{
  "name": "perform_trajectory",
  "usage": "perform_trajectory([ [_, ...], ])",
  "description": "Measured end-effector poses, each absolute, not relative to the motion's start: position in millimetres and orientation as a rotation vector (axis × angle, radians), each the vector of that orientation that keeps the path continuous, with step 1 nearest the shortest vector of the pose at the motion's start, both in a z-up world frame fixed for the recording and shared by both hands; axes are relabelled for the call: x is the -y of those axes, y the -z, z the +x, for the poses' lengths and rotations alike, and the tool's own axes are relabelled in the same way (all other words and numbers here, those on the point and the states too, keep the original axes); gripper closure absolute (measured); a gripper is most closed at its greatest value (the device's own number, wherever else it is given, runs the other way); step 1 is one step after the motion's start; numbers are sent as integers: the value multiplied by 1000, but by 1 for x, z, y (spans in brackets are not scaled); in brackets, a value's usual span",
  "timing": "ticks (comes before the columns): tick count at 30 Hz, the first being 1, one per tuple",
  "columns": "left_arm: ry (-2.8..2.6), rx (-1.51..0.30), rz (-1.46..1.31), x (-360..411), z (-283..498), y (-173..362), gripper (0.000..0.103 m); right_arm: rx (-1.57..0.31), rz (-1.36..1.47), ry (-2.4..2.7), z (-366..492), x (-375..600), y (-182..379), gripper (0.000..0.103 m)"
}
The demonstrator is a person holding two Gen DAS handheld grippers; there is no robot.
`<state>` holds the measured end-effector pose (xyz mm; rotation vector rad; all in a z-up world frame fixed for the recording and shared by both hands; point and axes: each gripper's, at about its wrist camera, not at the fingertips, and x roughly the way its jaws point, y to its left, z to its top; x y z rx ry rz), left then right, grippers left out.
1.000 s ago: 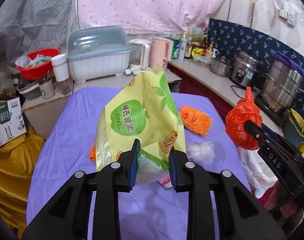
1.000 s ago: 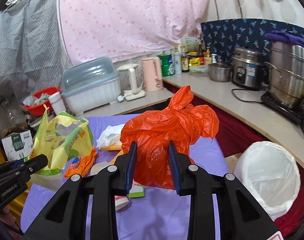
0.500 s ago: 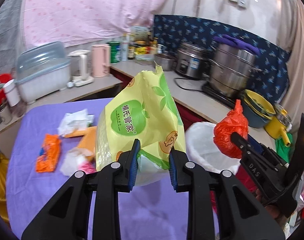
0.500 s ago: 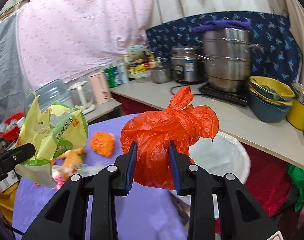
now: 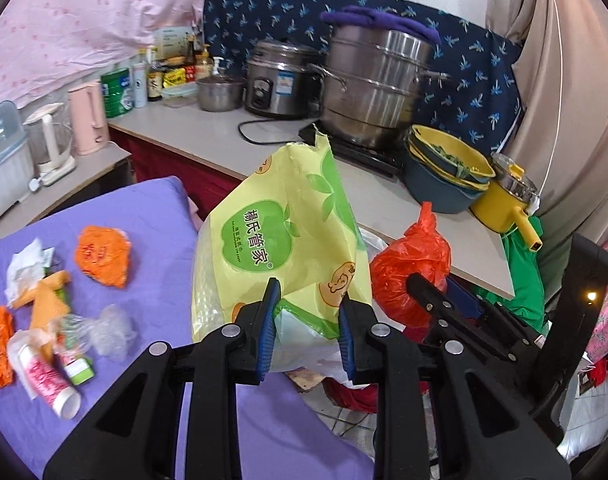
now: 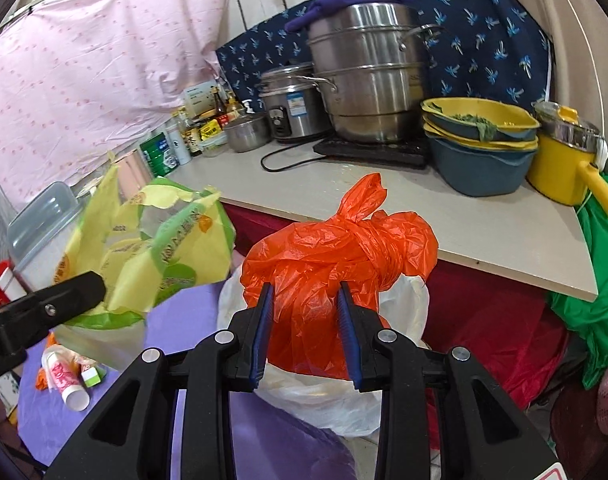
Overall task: Collect trash
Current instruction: 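Carry the tissue pack and red bag over the white trash bin with both tools, then open both tools to drop the tissue pack and red bag into the bin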
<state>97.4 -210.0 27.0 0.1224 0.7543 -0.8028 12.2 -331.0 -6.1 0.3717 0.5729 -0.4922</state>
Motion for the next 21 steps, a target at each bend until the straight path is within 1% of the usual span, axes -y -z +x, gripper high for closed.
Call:
perform_trajectory([
  [6, 821, -827, 143, 245, 120, 4, 77, -589, 383, 508, 24, 351, 19, 73],
  [14, 828, -912, 138, 262, 143, 35, 74, -625, 414, 506, 42, 365, 38, 71],
  [17, 814, -917, 125, 258, 147, 39, 69, -630, 410, 504, 49, 365, 42, 68],
  [20, 797, -910, 109, 254, 151, 40, 61, -623, 407, 504, 52, 364, 40, 62],
  [21, 794, -907, 103, 252, 152, 39, 58, -619, 406, 505, 53, 364, 39, 58],
])
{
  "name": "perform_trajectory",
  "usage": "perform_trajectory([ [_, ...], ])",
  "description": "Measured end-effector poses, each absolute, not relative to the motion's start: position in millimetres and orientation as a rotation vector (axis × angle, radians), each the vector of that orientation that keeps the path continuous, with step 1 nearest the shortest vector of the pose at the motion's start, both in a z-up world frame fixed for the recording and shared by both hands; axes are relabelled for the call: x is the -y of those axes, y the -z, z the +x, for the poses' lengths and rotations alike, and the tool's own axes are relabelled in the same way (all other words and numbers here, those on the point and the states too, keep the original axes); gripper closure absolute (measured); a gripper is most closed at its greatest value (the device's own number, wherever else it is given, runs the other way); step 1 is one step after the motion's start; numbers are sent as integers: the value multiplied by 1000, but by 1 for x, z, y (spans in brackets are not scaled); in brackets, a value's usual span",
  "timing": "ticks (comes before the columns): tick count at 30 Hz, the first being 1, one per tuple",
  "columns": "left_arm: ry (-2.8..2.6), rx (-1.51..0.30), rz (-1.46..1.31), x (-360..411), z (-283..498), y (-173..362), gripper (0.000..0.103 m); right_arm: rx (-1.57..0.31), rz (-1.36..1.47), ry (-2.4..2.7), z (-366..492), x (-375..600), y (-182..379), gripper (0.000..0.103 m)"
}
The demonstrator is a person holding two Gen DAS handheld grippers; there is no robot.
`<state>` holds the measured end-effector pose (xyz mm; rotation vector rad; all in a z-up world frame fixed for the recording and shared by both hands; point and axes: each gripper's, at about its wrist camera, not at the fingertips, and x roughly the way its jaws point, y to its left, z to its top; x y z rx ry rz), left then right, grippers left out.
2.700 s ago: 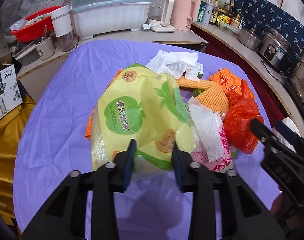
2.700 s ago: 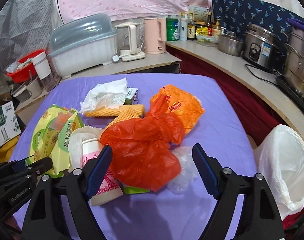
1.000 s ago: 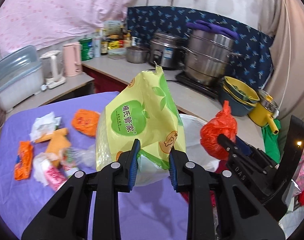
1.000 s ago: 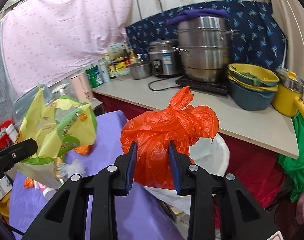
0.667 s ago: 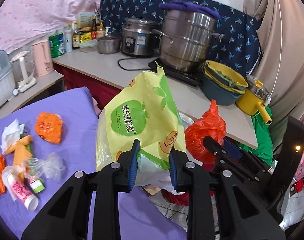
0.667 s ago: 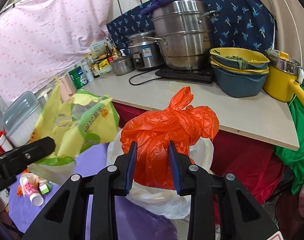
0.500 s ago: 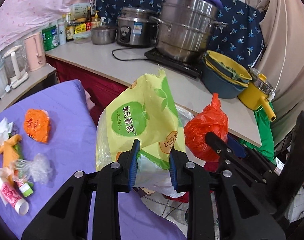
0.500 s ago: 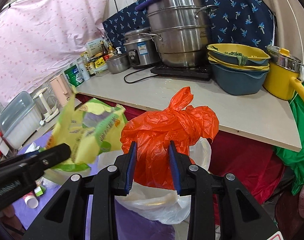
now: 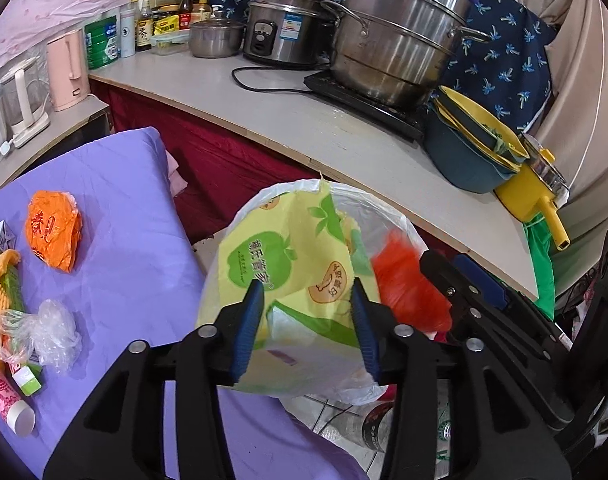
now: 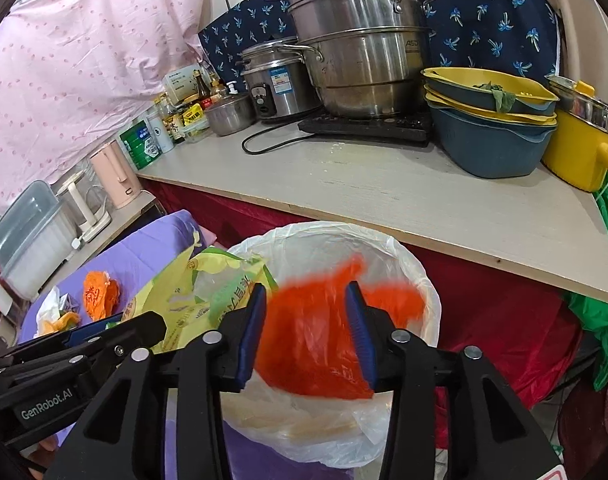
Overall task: Collect trash
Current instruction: 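Open both tools to drop the tissue pack and red bag into the bin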
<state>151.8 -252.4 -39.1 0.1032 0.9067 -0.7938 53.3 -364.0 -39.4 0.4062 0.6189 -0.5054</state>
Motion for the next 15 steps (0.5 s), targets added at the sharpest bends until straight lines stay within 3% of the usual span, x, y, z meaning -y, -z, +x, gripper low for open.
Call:
perform_trajectory([
  [4, 773, -878, 95, 247, 154, 33, 46, -587, 392, 516, 53, 358, 31, 48],
  [8, 755, -842, 101, 241, 151, 22, 39, -562, 399, 519, 48, 355, 21, 45],
  [15, 729, -812, 83, 225, 146, 7, 38, -529, 374, 529, 40, 342, 2, 41],
])
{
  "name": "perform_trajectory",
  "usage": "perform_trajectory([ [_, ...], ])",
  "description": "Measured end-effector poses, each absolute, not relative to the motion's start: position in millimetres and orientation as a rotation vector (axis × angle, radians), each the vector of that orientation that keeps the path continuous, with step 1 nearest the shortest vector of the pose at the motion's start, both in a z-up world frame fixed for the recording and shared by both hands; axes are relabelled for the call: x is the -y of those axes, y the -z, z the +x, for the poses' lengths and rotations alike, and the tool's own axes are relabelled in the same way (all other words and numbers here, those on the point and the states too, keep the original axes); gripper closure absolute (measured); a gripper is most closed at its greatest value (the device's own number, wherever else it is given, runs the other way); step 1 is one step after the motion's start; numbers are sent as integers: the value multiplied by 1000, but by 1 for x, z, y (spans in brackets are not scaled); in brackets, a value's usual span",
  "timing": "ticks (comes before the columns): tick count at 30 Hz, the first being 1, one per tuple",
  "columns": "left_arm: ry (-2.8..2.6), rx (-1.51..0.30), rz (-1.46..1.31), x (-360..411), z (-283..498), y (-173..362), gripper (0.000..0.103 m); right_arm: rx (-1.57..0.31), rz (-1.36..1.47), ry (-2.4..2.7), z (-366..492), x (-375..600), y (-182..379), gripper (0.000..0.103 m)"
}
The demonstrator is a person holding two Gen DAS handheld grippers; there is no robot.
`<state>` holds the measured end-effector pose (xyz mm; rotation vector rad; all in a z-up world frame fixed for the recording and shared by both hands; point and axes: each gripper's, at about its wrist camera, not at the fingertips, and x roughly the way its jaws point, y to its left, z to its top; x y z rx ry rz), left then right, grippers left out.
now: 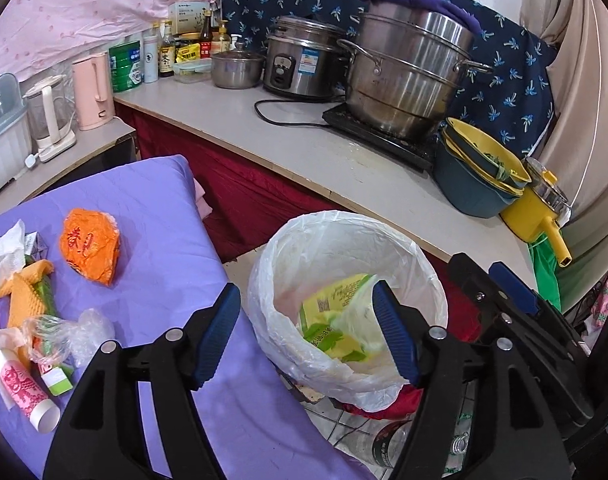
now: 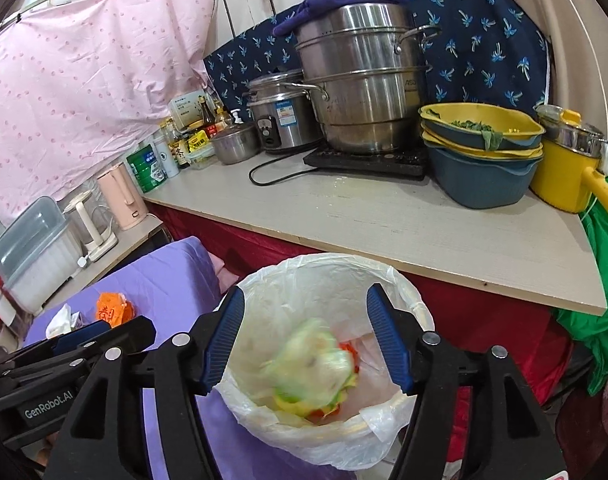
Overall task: Collect trash
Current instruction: 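Open both tools to drop the tissue pack and red bag into the bin, then move both tools back over the table toward the bubble wrap and tissue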
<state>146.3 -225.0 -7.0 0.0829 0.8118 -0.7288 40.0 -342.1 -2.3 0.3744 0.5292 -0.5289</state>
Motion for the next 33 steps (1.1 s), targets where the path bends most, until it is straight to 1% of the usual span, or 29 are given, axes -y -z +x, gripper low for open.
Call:
perform_trajectory([
  [15, 628, -753, 18, 156, 139, -23, 37, -488, 334, 462, 37, 292, -31, 37],
  [17, 604, -747, 7, 143, 139, -26, 34, -486, 326, 449, 38, 284, -34, 37],
  [19, 579, -737, -5, 130, 138, -27, 33, -487, 315, 431, 41, 274, -37, 37],
  [23, 531, -741, -33, 100, 142, -29, 32, -493, 299, 394, 47, 252, -41, 37],
  [27, 474, -743, -56, 68, 144, -27, 29, -503, 283, 353, 55, 229, -42, 36],
  [33, 381, -758, -99, 16, 149, -18, 28, -537, 266, 294, 69, 197, -35, 36],
])
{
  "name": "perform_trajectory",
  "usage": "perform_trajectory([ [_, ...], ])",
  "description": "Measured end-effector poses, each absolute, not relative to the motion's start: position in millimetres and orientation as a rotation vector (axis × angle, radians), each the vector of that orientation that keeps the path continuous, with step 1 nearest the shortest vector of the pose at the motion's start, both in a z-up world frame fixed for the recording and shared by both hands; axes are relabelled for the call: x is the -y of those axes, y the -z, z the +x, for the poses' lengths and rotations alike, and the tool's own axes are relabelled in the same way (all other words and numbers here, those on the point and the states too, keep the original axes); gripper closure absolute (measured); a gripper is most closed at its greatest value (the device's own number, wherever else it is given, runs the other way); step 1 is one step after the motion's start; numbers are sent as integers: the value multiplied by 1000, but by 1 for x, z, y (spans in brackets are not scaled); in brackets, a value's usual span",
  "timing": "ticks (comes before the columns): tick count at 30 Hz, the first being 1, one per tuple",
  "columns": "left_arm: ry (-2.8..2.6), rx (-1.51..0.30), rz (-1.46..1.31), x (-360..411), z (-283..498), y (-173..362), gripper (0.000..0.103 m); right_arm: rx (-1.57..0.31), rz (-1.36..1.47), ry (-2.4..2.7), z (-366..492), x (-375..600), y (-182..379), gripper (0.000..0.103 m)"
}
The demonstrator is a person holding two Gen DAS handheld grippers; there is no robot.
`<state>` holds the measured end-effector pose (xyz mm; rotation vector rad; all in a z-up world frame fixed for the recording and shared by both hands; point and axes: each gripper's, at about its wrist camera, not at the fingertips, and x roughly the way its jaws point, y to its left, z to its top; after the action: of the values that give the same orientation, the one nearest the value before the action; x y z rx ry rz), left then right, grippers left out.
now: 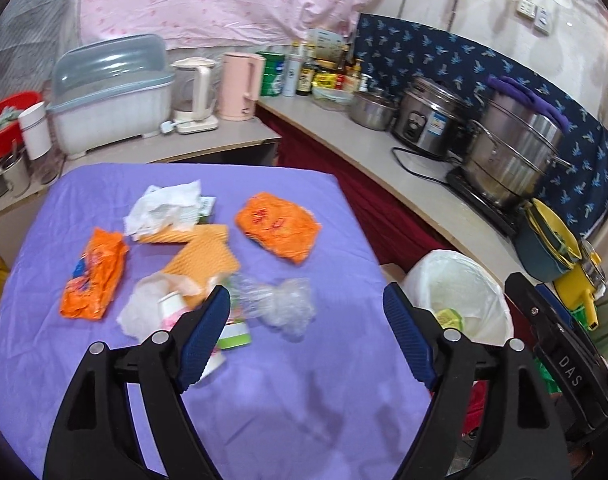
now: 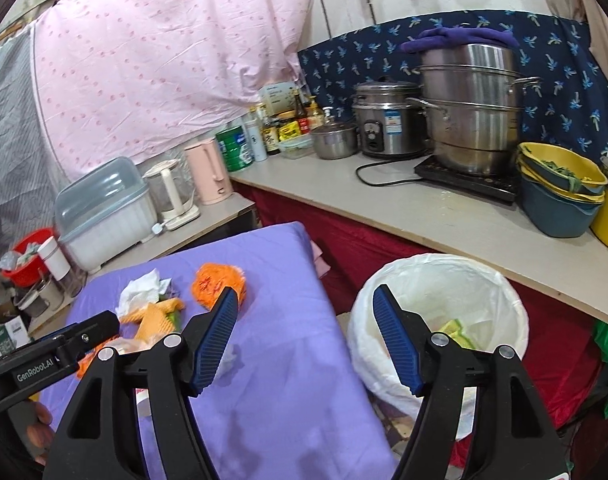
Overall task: Collect trash
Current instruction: 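Move both tools back over the table toward the bubble wrap and tissue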
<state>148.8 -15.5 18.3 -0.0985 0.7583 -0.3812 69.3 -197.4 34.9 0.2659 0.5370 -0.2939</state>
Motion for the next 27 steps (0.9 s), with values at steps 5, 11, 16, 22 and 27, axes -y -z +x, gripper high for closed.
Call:
perform_trajectory([
  [5, 300, -770, -110, -22, 151, -8, 27, -570, 249, 254, 80, 171, -26, 36],
  [11, 226, -815, -157, -64, 158, 11, 27, -610, 232, 214, 92, 144, -12, 36],
  [16, 177, -851, -189, -89, 165, 28, 27, -656, 222, 187, 105, 126, 6, 36],
  [22, 135, -890, -220, -112, 177, 48, 26, -715, 210, 159, 127, 107, 32, 36],
  [27, 126, -929, -233, -118, 193, 64, 26, -755, 213, 144, 152, 100, 53, 36],
])
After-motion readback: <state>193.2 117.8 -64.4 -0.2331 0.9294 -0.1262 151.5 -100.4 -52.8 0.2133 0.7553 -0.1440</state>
